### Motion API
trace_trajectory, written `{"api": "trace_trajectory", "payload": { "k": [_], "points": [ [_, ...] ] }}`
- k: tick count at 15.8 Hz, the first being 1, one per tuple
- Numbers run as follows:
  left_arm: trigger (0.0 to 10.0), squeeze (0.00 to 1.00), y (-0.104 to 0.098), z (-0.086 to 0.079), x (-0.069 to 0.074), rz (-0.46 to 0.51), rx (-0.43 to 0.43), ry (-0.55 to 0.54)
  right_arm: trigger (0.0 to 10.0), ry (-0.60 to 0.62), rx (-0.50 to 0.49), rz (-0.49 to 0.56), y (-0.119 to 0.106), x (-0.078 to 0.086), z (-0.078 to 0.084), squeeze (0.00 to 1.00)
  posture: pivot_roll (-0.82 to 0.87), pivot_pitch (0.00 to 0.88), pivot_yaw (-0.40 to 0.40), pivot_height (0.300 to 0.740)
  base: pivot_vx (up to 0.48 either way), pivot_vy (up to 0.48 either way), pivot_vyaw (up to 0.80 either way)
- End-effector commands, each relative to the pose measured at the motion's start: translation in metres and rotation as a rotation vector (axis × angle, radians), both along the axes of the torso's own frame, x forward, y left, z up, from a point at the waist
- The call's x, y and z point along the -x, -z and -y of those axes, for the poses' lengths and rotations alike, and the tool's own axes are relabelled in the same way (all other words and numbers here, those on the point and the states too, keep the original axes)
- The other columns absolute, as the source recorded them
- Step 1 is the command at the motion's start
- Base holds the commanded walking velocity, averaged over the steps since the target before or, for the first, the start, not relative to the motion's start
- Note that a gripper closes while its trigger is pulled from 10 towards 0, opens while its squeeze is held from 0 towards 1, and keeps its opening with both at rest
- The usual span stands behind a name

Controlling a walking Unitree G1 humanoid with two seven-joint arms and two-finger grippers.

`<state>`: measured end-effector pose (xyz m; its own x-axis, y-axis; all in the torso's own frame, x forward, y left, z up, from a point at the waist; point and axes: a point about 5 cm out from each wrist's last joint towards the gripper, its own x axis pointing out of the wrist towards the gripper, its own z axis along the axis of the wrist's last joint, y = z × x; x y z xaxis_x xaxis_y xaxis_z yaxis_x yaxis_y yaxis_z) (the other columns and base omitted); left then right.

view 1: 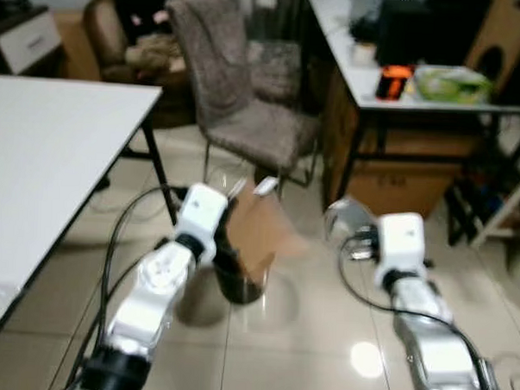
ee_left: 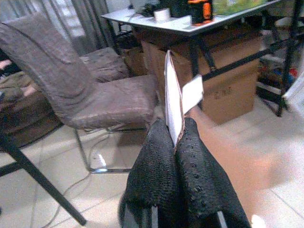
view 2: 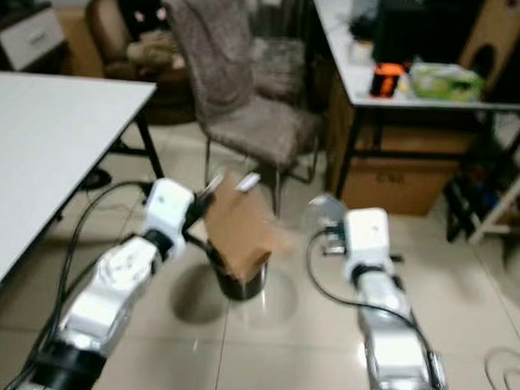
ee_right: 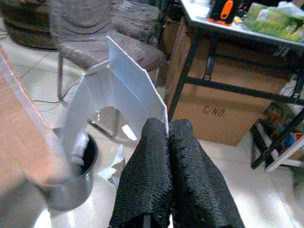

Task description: Picking trash to rubbish bin

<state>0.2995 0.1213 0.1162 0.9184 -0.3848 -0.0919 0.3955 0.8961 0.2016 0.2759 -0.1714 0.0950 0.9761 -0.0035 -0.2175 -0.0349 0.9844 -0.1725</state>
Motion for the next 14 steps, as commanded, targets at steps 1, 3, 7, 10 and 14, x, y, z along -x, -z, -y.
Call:
{"api": "trace_trajectory", "payload": {
  "k": [1, 3, 7, 10, 14],
  "points": [
    [10.0, 0.00, -0.0043, -0.0090, -0.0023, 0.020, -0.015, -0.022, 10.0, -0.026, -0.011, 0.003, -0.0017, 0.0005, -0.0076, 0.00, -0.10, 0.000, 0.009, 0.740, 0.409, 0.000, -0.76],
    [10.0, 0.00, -0.0030, -0.0077, -0.0022, 0.018, -0.015, -0.018, 10.0, -0.024, -0.003, 0.005, -0.0024, 0.0007, -0.0060, 0.00, -0.10, 0.000, 0.005, 0.740, 0.412, 0.000, -0.38],
    [10.0, 0.00, -0.0024, -0.0077, -0.0031, 0.018, -0.018, -0.017, 10.0, -0.035, 0.004, 0.006, -0.0026, 0.0002, -0.0068, 0.00, -0.09, 0.000, 0.003, 0.740, 0.412, 0.000, 0.00],
    [10.0, 0.00, -0.0014, -0.0086, -0.0034, 0.019, -0.023, -0.020, 10.0, -0.040, 0.007, 0.008, -0.0031, 0.0003, -0.0071, 0.00, -0.10, 0.000, -0.002, 0.740, 0.409, 0.000, 0.00],
    [10.0, 0.00, 0.0032, -0.0110, -0.0018, 0.011, -0.038, -0.037, 10.0, -0.069, 0.012, 0.000, -0.0020, 0.0018, -0.0093, 0.00, -0.10, 0.000, -0.011, 0.740, 0.411, 0.000, 0.00]
  ]
}}
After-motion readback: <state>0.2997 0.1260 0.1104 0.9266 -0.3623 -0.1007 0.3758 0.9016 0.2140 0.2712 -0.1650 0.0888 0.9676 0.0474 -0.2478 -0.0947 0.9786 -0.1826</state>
